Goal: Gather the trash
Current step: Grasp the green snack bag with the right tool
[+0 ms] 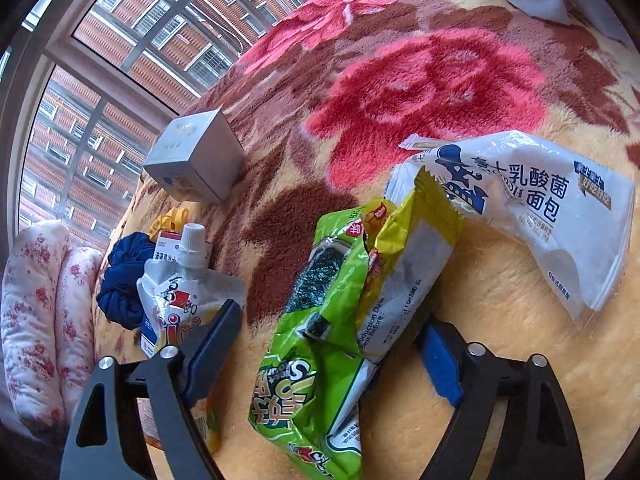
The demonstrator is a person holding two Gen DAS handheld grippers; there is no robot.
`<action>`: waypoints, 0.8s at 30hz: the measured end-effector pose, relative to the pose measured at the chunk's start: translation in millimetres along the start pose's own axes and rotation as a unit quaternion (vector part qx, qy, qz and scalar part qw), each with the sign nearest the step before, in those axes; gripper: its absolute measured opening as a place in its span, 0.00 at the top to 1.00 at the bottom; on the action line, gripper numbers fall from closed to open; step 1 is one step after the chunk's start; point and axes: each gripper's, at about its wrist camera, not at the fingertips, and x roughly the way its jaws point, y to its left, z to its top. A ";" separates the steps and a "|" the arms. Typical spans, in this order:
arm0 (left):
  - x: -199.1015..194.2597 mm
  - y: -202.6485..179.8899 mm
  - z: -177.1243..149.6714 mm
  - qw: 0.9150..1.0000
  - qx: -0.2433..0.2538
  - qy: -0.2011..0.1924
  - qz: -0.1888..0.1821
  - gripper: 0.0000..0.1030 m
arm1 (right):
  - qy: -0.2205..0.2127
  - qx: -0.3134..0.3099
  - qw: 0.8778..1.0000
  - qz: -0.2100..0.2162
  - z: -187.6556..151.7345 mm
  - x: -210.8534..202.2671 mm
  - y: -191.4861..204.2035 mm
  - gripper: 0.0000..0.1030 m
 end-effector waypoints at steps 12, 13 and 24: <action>30.3 -24.7 71.7 0.999 0.003 -0.001 -0.040 0.15 | -0.027 -0.069 0.995 0.060 -32.7 -50.1 -14.3 0.58; 34.8 -27.3 81.5 0.999 -0.002 -0.001 -0.044 0.15 | -0.033 -0.078 0.994 0.065 -38.2 -58.4 -15.1 0.58; 99.1 -38.8 157.3 0.999 -0.012 0.022 -0.021 0.15 | -0.077 -0.122 0.984 0.106 -93.8 -126.7 -30.1 0.58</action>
